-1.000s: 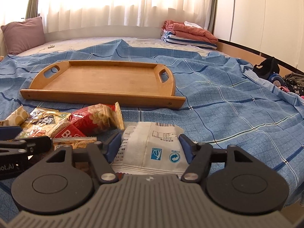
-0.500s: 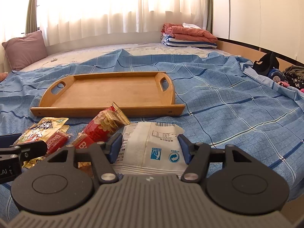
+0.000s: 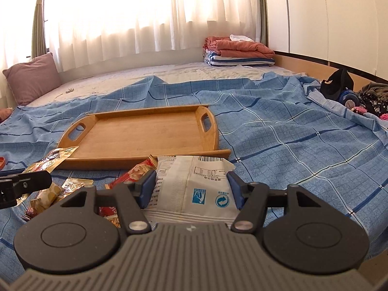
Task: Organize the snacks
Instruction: 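Carry the yellow-green bag with the left tool while the right tool carries the white packet to the tray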
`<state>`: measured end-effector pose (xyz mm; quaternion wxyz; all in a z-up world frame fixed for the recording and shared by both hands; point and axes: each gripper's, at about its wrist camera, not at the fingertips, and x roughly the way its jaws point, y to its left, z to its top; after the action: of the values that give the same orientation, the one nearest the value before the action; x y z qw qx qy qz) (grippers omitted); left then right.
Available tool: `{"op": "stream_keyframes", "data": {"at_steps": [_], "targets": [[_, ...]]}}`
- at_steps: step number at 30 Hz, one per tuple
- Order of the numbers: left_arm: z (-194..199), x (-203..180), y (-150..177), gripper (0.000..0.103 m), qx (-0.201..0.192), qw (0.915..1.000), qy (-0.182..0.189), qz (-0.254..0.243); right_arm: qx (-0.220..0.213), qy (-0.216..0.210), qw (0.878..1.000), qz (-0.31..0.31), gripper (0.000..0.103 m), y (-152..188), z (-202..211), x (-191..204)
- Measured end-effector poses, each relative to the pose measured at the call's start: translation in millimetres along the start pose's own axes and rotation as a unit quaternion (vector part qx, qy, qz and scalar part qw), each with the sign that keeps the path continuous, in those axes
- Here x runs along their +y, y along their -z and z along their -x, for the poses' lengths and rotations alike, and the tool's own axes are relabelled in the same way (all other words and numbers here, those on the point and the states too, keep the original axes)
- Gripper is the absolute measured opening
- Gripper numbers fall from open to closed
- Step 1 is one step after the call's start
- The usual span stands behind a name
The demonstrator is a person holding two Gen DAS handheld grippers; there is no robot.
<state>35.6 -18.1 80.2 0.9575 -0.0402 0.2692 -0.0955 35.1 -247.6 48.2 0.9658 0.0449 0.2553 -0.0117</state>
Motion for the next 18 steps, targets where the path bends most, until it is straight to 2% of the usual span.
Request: {"op": "stream_keyframes", "data": {"at_steps": [8,18], "targets": [[-13,12,-24,0.052,0.002,1.0000,-0.002,0.008,0.002,-0.016,0.999,-0.028,0.064,-22,-5,-14],[-58,32,-80,0.052,0.018,0.9991,0.022,0.033,0.006,-0.058,0.998,-0.035,0.064,-76,-40,-21]]}}
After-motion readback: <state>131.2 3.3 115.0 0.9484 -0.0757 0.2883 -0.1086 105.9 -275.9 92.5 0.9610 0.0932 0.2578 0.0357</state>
